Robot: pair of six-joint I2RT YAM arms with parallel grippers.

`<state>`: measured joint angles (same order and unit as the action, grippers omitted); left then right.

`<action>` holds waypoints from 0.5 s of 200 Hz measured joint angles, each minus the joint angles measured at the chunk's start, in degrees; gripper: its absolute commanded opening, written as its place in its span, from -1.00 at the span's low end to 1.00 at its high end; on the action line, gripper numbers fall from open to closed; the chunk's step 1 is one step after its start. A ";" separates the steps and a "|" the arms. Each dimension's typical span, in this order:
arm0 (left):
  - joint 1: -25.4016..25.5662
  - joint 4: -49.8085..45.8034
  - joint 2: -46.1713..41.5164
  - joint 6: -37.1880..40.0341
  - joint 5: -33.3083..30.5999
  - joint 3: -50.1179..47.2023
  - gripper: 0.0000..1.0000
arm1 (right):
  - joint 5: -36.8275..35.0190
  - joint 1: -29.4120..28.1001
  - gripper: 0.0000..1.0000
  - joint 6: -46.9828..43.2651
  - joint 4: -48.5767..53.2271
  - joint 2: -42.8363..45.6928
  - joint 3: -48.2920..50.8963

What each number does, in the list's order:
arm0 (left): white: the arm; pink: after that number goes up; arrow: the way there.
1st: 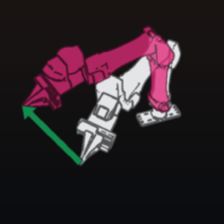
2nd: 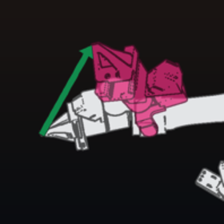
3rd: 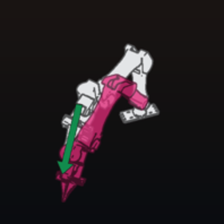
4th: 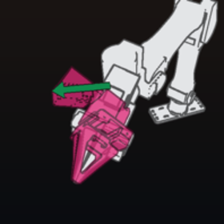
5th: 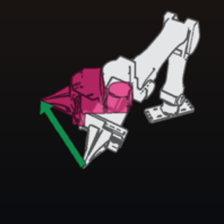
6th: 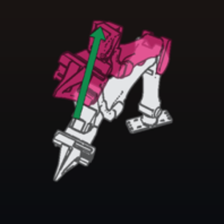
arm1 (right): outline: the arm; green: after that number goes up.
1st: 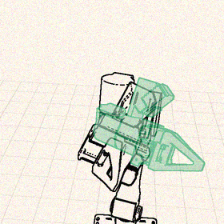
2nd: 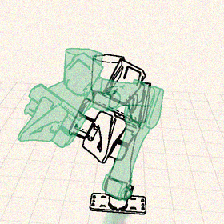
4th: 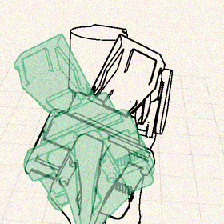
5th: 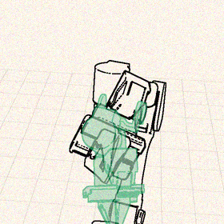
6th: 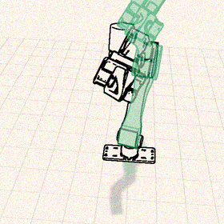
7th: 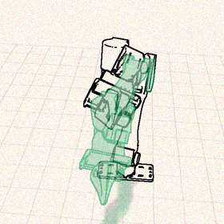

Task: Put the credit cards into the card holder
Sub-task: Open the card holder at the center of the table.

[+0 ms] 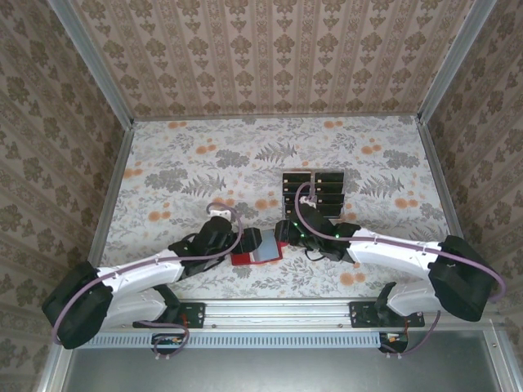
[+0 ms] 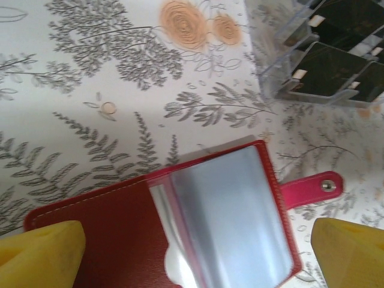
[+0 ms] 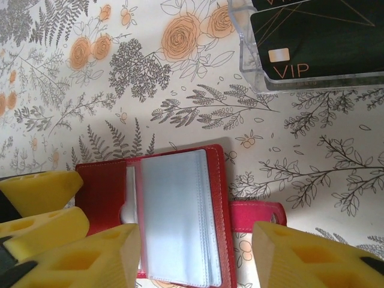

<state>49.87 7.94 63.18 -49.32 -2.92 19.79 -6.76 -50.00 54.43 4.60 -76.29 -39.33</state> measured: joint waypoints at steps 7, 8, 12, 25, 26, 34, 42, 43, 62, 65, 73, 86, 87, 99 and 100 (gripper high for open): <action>0.00 0.55 0.00 0.00 -0.48 -0.59 0.98 | 0.20 0.13 -0.04 0.00 -0.33 -0.61 -0.04; 0.00 0.66 0.00 0.02 -0.61 -0.68 0.98 | 0.24 0.13 -0.04 0.00 -0.35 -0.68 -0.07; 0.00 0.94 0.00 0.02 -0.85 -0.92 0.98 | 0.46 0.26 -0.06 0.11 -0.57 -1.07 -0.11; 0.00 2.16 0.31 0.31 -1.75 -1.44 1.00 | 1.29 0.48 -0.09 0.20 -0.94 -2.45 -0.55; -0.02 2.23 0.35 0.35 -1.77 -1.44 1.00 | 1.31 0.50 -0.09 0.17 -1.01 -2.64 -0.63; -0.02 2.97 0.85 0.76 -2.16 -1.51 1.00 | 1.73 0.57 -0.11 0.17 -1.27 -3.87 -1.22; -0.02 3.87 1.53 1.27 -2.56 -1.51 0.99 | 2.32 0.61 -0.14 0.17 -1.55 -5.05 -1.90; -0.02 4.00 1.57 1.33 -2.58 -1.51 1.00 | 2.38 0.61 -0.14 0.20 -1.57 -5.25 -2.01; -0.04 5.99 3.17 2.51 -3.02 -1.53 0.99 | 3.43 0.61 -0.18 0.22 -2.21 -7.74 -3.34; -0.09 6.27 3.41 2.71 -3.02 -1.53 0.99 | 3.63 0.61 -0.18 0.31 -2.23 -8.04 -3.54; -0.09 6.82 3.85 3.32 -3.15 -1.53 1.00 | 3.98 0.61 -0.18 0.39 -2.36 -8.90 -4.09; -0.44 7.67 4.24 4.37 -3.15 -1.53 1.00 | 4.31 0.61 -0.19 0.61 -2.95 -10.34 -4.96; -0.48 7.78 4.28 4.50 -3.15 -1.53 1.00 | 4.31 0.61 -0.19 0.61 -3.02 -10.40 -4.98; -1.18 8.35 4.39 5.49 -3.13 -1.51 0.99 | 4.55 0.61 -0.19 0.87 -3.19 -11.34 -5.57; -1.25 8.37 4.39 5.51 -3.10 -1.53 0.99 | 4.55 0.61 -0.19 0.92 -3.21 -11.50 -5.64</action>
<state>48.62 16.32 67.57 -43.81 -6.02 18.26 -2.22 -49.39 55.35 1.39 -87.79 -44.97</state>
